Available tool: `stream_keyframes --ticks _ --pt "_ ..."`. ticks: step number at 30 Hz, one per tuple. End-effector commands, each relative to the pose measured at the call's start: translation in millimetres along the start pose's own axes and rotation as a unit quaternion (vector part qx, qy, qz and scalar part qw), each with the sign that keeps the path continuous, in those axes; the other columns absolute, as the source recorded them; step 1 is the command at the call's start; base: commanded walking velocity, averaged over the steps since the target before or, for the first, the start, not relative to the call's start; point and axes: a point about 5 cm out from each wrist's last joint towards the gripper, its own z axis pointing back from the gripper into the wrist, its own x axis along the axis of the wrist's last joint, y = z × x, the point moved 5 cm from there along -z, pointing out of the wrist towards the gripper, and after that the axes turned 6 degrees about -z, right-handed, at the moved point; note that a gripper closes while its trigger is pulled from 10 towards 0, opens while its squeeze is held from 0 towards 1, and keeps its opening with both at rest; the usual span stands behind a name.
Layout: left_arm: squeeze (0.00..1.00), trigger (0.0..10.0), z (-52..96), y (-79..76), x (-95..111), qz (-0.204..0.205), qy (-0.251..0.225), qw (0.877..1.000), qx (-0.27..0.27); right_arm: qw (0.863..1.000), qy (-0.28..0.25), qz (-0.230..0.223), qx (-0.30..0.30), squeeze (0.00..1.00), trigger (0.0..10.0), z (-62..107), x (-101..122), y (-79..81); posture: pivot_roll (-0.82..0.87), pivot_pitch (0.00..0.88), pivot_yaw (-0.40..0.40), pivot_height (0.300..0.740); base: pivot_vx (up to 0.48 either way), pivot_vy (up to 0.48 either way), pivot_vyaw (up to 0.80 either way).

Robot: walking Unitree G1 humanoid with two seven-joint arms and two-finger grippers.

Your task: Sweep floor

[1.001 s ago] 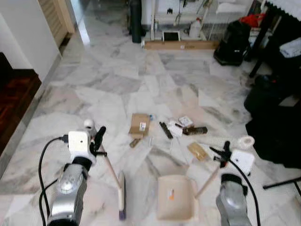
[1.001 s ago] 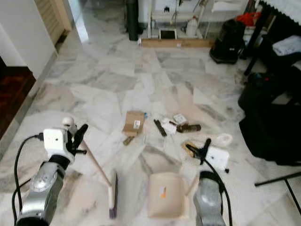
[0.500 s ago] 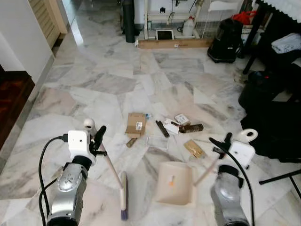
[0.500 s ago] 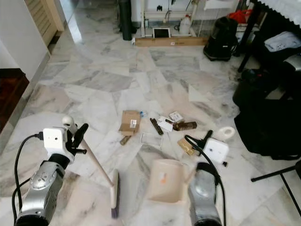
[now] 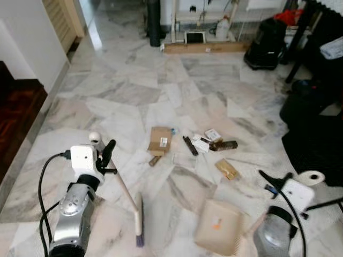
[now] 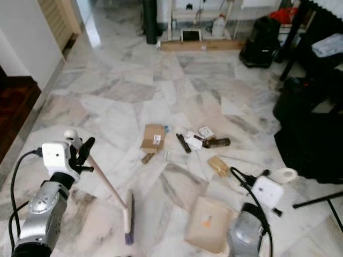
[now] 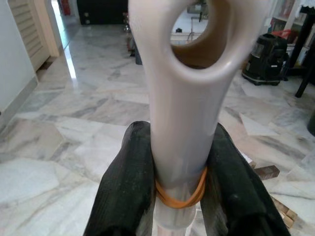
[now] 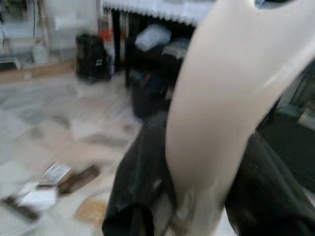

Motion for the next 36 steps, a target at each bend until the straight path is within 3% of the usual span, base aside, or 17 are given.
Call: stream_keyframes --ticks 1,3,4,6,7,8,9,11,18,22,24,28,36 --pt "0.0 10.0 -0.2 3.6 12.2 -0.003 -0.021 1.0 0.0 0.999 -0.033 -0.006 0.0 0.0 10.0 0.3 20.1 -2.8 0.05 0.115 0.02 0.74 0.0 0.0 0.0" --pt "0.0 10.0 -0.5 5.1 13.5 -0.004 -0.022 1.0 0.0 0.999 -0.029 0.001 -0.014 0.0 10.0 6.1 21.7 -16.6 0.05 0.114 0.026 0.74 0.0 0.0 0.0" --pt "0.0 10.0 -1.1 5.9 13.6 -0.005 -0.022 1.0 -0.001 1.0 -0.021 -0.004 -0.018 0.0 10.0 5.5 16.3 -12.2 0.03 0.116 0.033 0.74 0.0 0.0 0.0" --pt "0.0 10.0 -2.5 5.6 13.5 -0.004 -0.022 1.0 -0.001 1.0 -0.007 -0.008 -0.016 0.0 10.0 0.2 7.4 1.3 0.03 0.115 0.039 0.74 0.0 0.0 0.0" --pt "0.0 10.0 -4.4 2.9 13.3 -0.004 -0.021 1.0 -0.007 1.0 -0.003 -0.011 0.002 0.0 10.0 -4.9 5.3 20.2 0.03 0.112 0.044 0.74 0.0 0.0 0.0" --pt "0.0 10.0 -4.4 2.9 13.3 -0.004 -0.021 1.0 -0.007 1.0 -0.003 -0.011 0.002 0.0 10.0 -4.9 5.3 20.2 0.03 0.112 0.044 0.74 0.0 0.0 0.0" --pt "0.0 10.0 -6.7 0.8 14.3 -0.001 -0.023 1.0 -0.009 1.0 0.002 -0.009 0.024 0.0 10.0 -6.3 3.6 37.4 0.02 0.109 0.044 0.74 0.0 0.0 0.0" --pt "0.0 10.0 -8.8 -0.1 15.7 0.0 -0.025 1.0 -0.01 1.0 0.013 -0.016 0.016 0.0 10.0 -8.2 0.7 40.3 0.01 0.114 0.055 0.74 0.0 0.0 0.0" --pt "0.0 10.0 -18.1 -10.9 18.8 0.019 -0.029 0.999 -0.022 0.996 0.074 -0.048 0.014 0.0 10.0 -19.5 -13.9 72.4 0.0 0.111 0.075 0.74 0.0 0.0 0.0" --pt "0.0 10.0 -22.6 -10.1 22.7 0.019 -0.034 0.999 -0.018 0.993 0.066 -0.05 0.083 0.0 10.0 -28.1 -1.7 110.3 0.03 0.101 0.062 0.74 0.0 0.0 0.0" --pt "0.0 10.0 -23.4 -7.3 25.2 0.015 -0.039 0.999 -0.013 0.989 0.063 -0.06 0.115 0.0 10.0 -29.8 3.1 121.8 0.04 0.102 0.044 0.74 0.0 0.0 0.0" --pt "0.0 10.0 -20.0 -0.3 25.7 0.015 -0.042 0.999 0.004 0.986 0.065 -0.075 0.135 0.0 10.0 -35.6 6.0 120.8 0.04 0.107 0.025 0.74 0.0 0.0 0.0" --pt "0.0 10.0 -7.3 -5.7 15.9 0.015 -0.035 0.999 0.005 0.967 -0.012 -0.04 0.25 0.0 10.0 -31.1 25.9 130.1 0.04 0.096 -0.033 0.74 0.0 0.0 0.0"
